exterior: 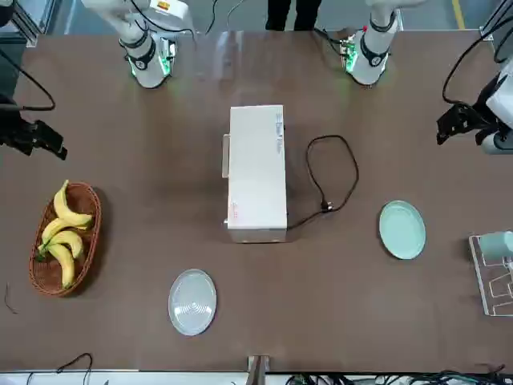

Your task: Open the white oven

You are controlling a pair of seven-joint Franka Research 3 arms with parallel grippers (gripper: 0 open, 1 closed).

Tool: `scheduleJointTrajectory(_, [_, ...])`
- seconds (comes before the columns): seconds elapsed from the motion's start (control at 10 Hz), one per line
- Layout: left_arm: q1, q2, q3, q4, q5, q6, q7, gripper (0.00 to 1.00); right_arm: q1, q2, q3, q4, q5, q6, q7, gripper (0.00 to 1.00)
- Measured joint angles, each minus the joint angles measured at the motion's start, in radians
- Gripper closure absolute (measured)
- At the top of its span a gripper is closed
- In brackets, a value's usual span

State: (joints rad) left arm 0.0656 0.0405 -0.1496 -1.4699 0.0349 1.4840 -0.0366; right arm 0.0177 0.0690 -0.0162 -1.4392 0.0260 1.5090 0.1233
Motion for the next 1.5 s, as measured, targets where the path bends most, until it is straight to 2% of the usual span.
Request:
scheduleJointTrajectory(0.4, [0.002, 0.001, 0.0, -0.003, -0.002, 0.0, 0.041, 0.0, 0.0, 0.0, 0.0, -0.008, 0.0, 0.003, -0.001, 0.02])
scheduleJointTrajectory(0.7, [-0.003, 0.009, -0.017, -0.005, -0.085, 0.006, -0.003, 0.0, -0.002, 0.002, 0.0, -0.04, 0.003, 0.032, -0.116, 0.5])
scheduleJointTrajectory(0.9, [-0.023, 0.028, -0.09, -0.022, -0.102, 0.055, -0.128, 0.02, -0.002, 0.018, 0.001, -0.083, 0.008, 0.079, -0.167, 0.8])
scheduleJointTrajectory(1.0, [-0.042, 0.038, -0.142, -0.048, -0.102, 0.103, -0.226, 0.08, 0.002, 0.026, 0.004, -0.109, 0.016, 0.105, -0.194, 0.97])
scheduleJointTrajectory(1.2, [-0.116, 0.067, -0.205, -0.088, -0.09, 0.155, -0.376, 0.2, 0.012, 0.043, 0.008, -0.181, 0.113, 0.188, -0.288, 0.99])
scheduleJointTrajectory(1.3, [-0.168, 0.086, -0.211, -0.092, -0.073, 0.162, -0.429, 0.27, 0.033, 0.054, 0.01, -0.258, 0.187, 0.295, -0.317, 0.99])
scheduleJointTrajectory(1.5, [-0.261, 0.134, -0.213, -0.095, -0.061, 0.205, -0.545, 0.53, 0.126, 0.08, 0.014, -0.417, 0.33, 0.507, -0.331, 0.99])
